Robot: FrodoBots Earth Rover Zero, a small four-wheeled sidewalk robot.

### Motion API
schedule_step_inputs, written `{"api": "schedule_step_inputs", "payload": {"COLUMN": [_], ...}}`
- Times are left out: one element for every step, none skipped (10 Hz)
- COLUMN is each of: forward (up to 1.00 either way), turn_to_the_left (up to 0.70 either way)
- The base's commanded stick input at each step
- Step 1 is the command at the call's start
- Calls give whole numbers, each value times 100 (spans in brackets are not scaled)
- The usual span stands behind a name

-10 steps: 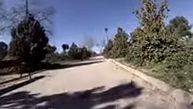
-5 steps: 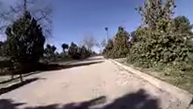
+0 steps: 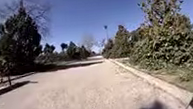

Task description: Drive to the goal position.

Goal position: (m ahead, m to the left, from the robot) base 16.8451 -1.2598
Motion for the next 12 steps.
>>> {"api": "schedule_step_inputs", "payload": {"forward": [100,100,100,100,100,100,100,100,100,100,100,100], "turn_to_the_left": [0,0,0,0,0,0,0,0,0,0,0,0]}}
